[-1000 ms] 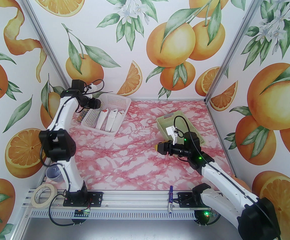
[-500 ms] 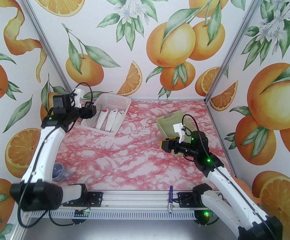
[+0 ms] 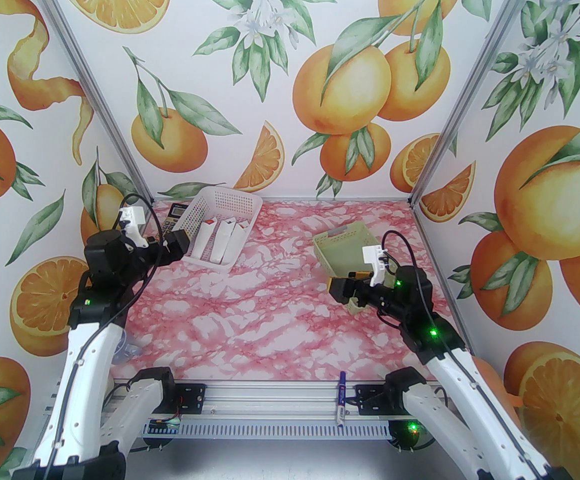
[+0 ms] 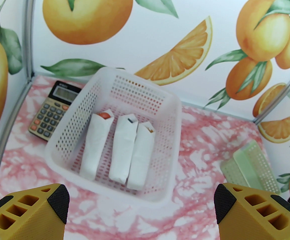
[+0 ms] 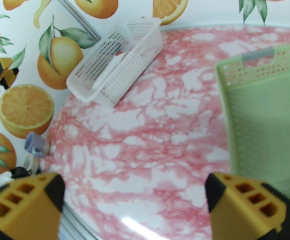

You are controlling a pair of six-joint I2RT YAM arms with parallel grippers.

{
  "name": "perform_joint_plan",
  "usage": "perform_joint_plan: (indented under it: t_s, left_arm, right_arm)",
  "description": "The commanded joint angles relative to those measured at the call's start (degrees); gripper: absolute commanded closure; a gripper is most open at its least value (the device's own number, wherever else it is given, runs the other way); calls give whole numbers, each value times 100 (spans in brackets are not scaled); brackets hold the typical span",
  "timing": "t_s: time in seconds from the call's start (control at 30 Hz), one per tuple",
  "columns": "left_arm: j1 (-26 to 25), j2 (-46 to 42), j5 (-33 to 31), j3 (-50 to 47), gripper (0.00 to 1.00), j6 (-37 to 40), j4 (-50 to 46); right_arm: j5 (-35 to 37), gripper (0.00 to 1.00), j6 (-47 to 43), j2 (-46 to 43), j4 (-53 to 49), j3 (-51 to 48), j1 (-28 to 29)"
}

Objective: Place the utensils on the paper napkin and roll it up

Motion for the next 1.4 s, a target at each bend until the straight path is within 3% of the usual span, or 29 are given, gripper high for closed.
perform_joint_plan:
  t_s: [0.0, 0.2, 0.57, 0.73, 0.9, 1.37]
  left_arm:
    - [21, -422, 58, -268, 0, -52, 39]
    - [24, -1074, -543, -1385, 0, 29, 360]
    - [35, -1545, -1283, -2213, 0, 348, 1069]
    - [27, -1430, -1672, -2682, 0, 581, 1735]
    - [19, -929, -1744, -2899, 0, 502, 2402]
    - [19, -179, -1778, -3136, 0, 822, 3025]
  right_arm:
    - [658, 0, -44, -158, -447, 227, -49]
    - [1766, 0, -496, -152, -886, 409, -252]
    - [2525, 0, -944, -115, -360, 110, -964]
    - [3417, 0, -1150, -151, 734, -722, -1158]
    - [3839, 0, -1309, -97, 1901, -1423, -1166]
    - [3800, 0, -1628, 1738, 4840, -2354, -1174]
